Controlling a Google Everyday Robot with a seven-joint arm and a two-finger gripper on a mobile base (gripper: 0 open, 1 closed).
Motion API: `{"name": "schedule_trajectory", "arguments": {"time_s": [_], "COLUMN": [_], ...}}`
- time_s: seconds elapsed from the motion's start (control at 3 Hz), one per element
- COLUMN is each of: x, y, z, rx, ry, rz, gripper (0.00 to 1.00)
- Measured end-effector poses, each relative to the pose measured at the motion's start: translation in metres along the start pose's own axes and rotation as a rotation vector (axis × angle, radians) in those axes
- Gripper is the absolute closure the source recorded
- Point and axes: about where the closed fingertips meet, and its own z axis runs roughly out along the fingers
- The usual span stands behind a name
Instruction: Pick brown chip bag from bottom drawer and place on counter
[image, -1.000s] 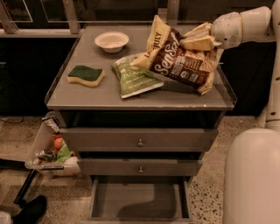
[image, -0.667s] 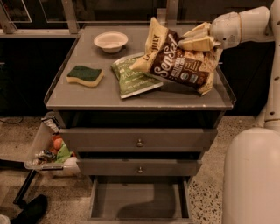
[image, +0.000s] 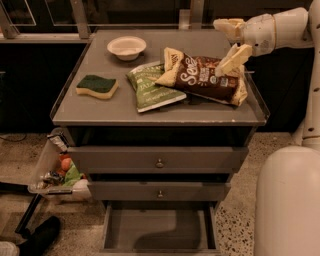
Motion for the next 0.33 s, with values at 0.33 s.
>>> {"name": "schedule_trajectory", "arguments": {"time_s": [0.33], "x": [0.0], "y": [0.0], "z": [0.0], "rx": [0.0], "ry": [0.0], "rz": [0.0], "gripper": [0.0]}}
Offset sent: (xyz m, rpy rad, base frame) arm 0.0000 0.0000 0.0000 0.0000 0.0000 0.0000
